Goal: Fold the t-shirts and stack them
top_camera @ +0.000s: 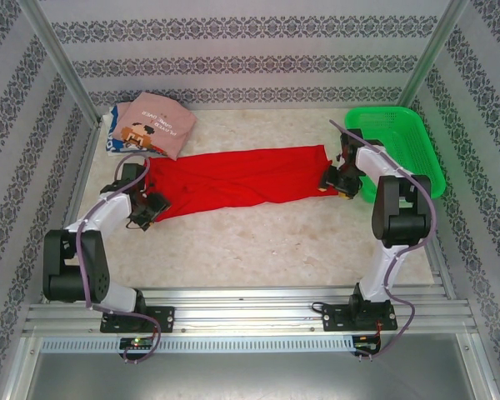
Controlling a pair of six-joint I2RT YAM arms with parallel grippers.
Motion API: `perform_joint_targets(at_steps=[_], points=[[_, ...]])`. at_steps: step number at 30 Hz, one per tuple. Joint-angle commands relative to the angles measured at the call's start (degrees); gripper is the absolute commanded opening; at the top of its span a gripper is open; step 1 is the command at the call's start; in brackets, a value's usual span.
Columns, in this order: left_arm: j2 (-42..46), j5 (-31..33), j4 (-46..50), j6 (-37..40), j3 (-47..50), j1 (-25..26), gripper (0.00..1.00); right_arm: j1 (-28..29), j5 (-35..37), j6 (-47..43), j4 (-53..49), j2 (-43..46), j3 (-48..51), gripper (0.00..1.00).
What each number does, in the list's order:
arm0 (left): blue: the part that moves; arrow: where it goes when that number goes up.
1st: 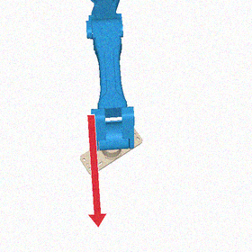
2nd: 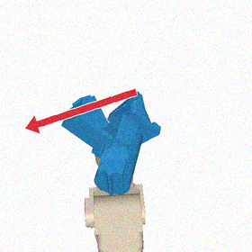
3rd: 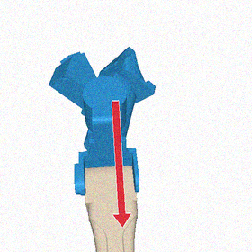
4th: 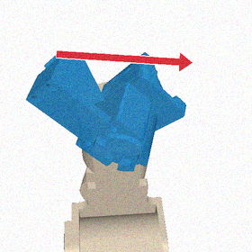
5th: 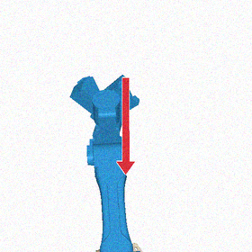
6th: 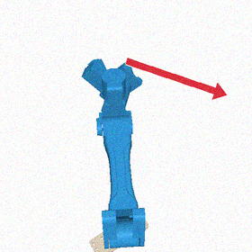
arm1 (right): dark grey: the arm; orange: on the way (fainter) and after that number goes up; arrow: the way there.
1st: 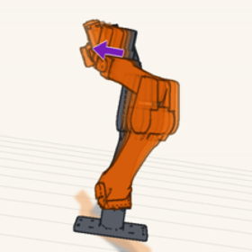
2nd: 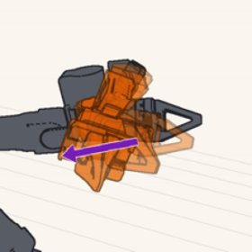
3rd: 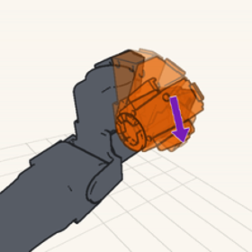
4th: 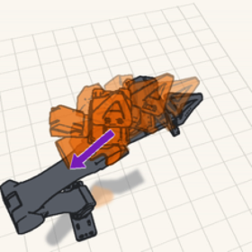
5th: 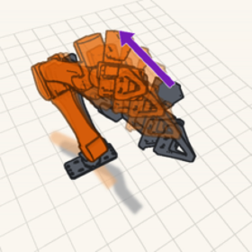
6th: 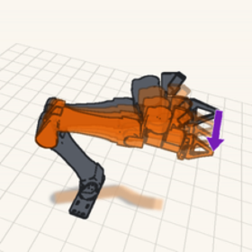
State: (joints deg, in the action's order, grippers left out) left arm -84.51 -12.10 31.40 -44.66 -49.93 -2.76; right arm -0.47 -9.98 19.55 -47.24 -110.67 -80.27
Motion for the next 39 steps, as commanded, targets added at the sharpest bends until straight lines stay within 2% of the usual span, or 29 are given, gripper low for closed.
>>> perform_joint_targets(at_steps=[1, 3, 6, 11, 14, 17, 26, 29, 39], points=[[-1.9, 3.1, -3.1, 2.7, -2.8, -1.7, 0.62, -0.4, -0.7, 0.4, 0.4, -1.5, -0.7, 0.60], [-3.8, 2.1, -5.0, 3.6, -3.5, -1.8, 0.61, -0.3, -0.4, 0.4, 0.4, -2.0, -0.8, 0.59], [-8.0, 0.8, -6.2, 5.3, -4.8, -1.8, 0.54, -0.5, 1.0, 0.7, 0.4, -2.0, -0.6, 0.58], [-11.4, 0.4, -6.0, 8.6, -5.6, -2.1, 0.32, -0.7, 2.3, 1.0, 0.9, -2.5, -1.2, 0.58], [-11.1, 0.7, -4.7, 9.9, -6.4, -2.7, 0.14, -0.8, 1.8, 2.0, 2.0, -3.2, -1.7, 0.55], [-9.9, 1.7, -2.5, 11.2, -6.7, -3.7, 0.08, -0.5, 2.8, 2.3, 1.2, -4.6, -3.1, 0.52], [-4.4, 2.3, 0.6, 13.8, -3.6, -7.5, 0.05, -0.1, 9.6, 3.0, -1.2, -6.0, -2.9, 0.41], [-3.6, 1.4, 0.3, 14.3, -3.1, -7.6, 0.05, 0.4, 8.7, 3.6, 0.5, -6.2, -2.7, 0.38], [-3.4, -0.2, 0.2, 15.1, -2.4, -7.6, 0.05, 2.7, 4.7, 6.8, 3.0, -1.3, 3.0, 0.45]])
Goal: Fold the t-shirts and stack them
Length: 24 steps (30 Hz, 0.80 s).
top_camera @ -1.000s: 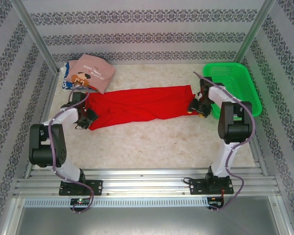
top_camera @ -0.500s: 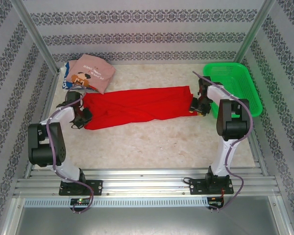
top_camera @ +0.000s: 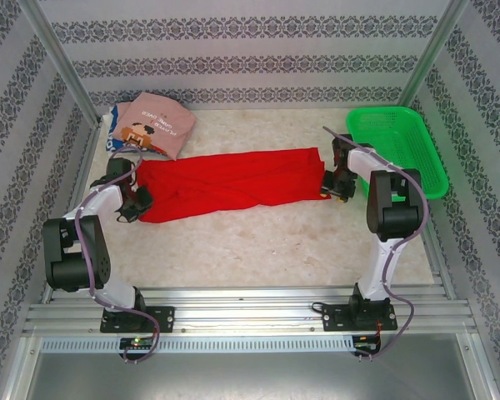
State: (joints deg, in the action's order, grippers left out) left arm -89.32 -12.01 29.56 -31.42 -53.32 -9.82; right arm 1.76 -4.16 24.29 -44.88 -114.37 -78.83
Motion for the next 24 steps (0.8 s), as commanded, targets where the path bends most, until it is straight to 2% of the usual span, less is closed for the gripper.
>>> perform_joint_targets(at_steps=[1, 7, 8, 10, 13, 24], points=[[1.3, -0.4, 1.9, 2.0, 1.3, -0.6, 0.05, 0.5, -1.2, 2.4, 1.3, 2.5, 1.9, 0.45], [1.0, -1.1, 1.3, 2.4, 2.1, -0.5, 0.05, 1.5, -0.7, 3.3, 2.0, 0.2, 1.1, 0.41], [1.0, -0.9, 1.4, 2.6, 2.0, -0.5, 0.05, 1.6, 0.0, 3.5, 1.8, -0.4, 0.7, 0.35], [1.1, -0.5, 2.1, 3.2, 1.9, -0.5, 0.04, 1.5, 0.9, 3.7, 1.7, -1.5, 0.4, 0.16], [1.8, 1.0, 3.8, 3.9, 1.5, -0.8, 0.04, 1.7, 3.9, 4.1, 0.4, -0.2, 0.5, 0.01], [5.7, 3.4, 8.9, 4.5, 2.9, -2.6, 0.04, 0.6, 8.1, 1.4, -3.9, 8.1, 7.1, 0.00]])
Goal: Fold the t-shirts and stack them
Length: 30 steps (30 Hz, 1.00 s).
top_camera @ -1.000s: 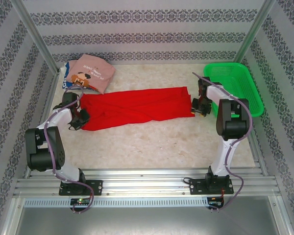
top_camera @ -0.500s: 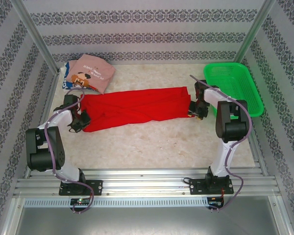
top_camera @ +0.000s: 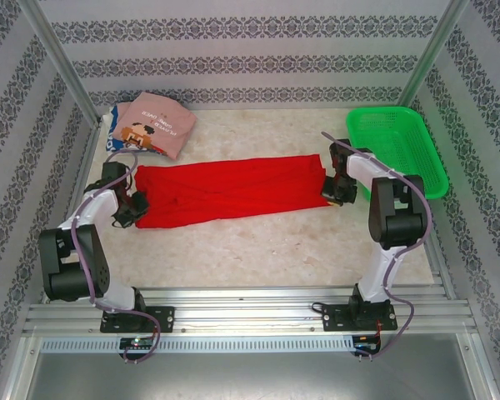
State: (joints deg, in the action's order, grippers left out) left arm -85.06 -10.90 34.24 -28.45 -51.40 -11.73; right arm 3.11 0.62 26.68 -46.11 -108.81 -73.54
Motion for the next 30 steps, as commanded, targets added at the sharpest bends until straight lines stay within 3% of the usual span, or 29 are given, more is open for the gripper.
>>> perform_joint_targets(at_steps=[1, 6, 7, 8, 10, 13, 15, 19, 22, 24, 30], points=[[1.7, 2.3, 4.2, 1.5, 1.7, -0.7, 0.04, -0.7, 3.3, -1.1, -2.6, 2.9, 2.3, 0.00], [2.9, 2.7, 4.9, 0.6, 4.2, -0.7, 0.05, -0.6, 3.1, -0.7, -1.9, 2.9, 4.3, 0.00], [3.0, 2.7, 5.2, 0.4, 4.3, -0.7, 0.06, -0.5, 3.1, -0.6, -2.0, 3.0, 4.4, 0.04], [3.2, 2.9, 5.5, 0.2, 4.3, -0.7, 0.10, -0.5, 2.8, -0.4, -2.1, 3.2, 4.4, 0.09], [4.1, 3.3, 6.4, -0.4, 3.8, -0.7, 0.29, -0.3, 2.2, -0.3, -2.5, 4.2, 4.5, 0.17], [7.0, 6.1, 10.9, -1.9, 0.4, -0.7, 0.48, 0.2, 1.5, -0.2, -3.4, 6.8, 4.5, 0.32], [9.6, 7.0, 14.3, -3.0, -3.2, -0.3, 0.58, 0.6, 0.9, -0.3, -4.5, 8.4, 4.3, 0.35], [12.3, 10.7, 19.6, -4.2, -10.5, 5.2, 0.61, 1.5, -0.4, -1.2, -6.5, 11.0, 3.5, 0.46], [10.1, 9.2, 19.4, -3.8, -13.9, 10.8, 0.62, 2.3, -1.0, -2.2, -7.3, 12.6, 2.8, 0.60], [7.3, 7.6, 17.9, -1.9, -14.9, 14.9, 0.61, 2.7, -2.2, -3.1, -7.1, 13.7, 2.4, 0.70], [-3.3, 5.3, 15.9, 2.1, -17.3, 24.1, 0.54, 3.9, -7.0, -6.6, -3.7, 17.6, 2.1, 0.87]])
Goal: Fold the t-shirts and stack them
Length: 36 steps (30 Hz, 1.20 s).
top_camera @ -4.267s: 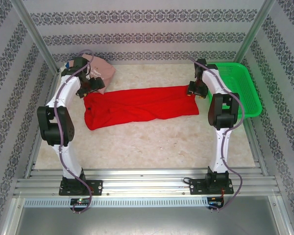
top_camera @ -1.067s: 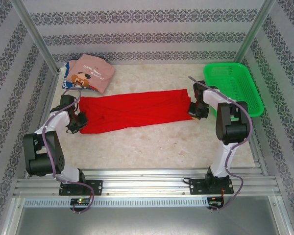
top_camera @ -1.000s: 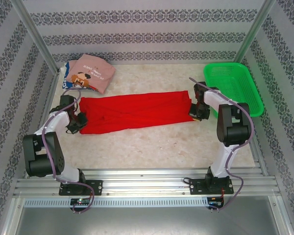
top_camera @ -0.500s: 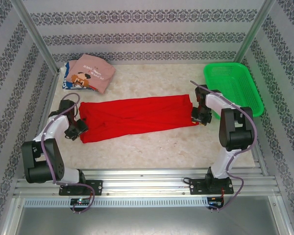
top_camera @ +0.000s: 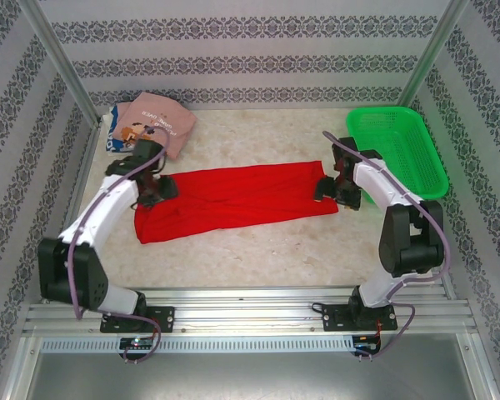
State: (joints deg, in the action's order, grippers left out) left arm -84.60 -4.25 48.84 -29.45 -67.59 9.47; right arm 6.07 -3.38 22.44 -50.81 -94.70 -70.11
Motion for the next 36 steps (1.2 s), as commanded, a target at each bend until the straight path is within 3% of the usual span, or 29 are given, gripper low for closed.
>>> perform_joint_targets(at_steps=[1, 9, 22, 24, 28, 36], points=[[-5.8, -0.5, 1.7, 3.3, -1.6, 3.8, 0.53, 1.3, -3.7, -2.8, 2.1, 4.4, -0.9, 0.89], [-12.0, 3.9, 3.0, 2.1, -3.5, 4.5, 0.46, 2.5, -5.6, -5.8, 5.8, 10.7, 0.0, 0.94], [-23.2, 8.1, 6.5, 5.6, -10.6, 5.2, 0.37, 3.1, -7.6, -6.8, 7.4, 13.1, 0.5, 0.95], [-24.1, 8.6, 6.7, 5.9, -11.4, 5.2, 0.31, 3.1, -7.6, -6.8, 7.4, 13.3, 0.5, 0.95], [-27.5, 8.4, 8.1, 7.9, -15.4, 5.2, 0.10, 3.1, -7.9, -6.4, 7.5, 13.0, 0.4, 0.94], [-31.2, 9.2, 11.1, 12.6, -23.1, 5.2, 0.05, 3.1, -8.0, -6.2, 7.5, 12.2, 0.4, 0.94]])
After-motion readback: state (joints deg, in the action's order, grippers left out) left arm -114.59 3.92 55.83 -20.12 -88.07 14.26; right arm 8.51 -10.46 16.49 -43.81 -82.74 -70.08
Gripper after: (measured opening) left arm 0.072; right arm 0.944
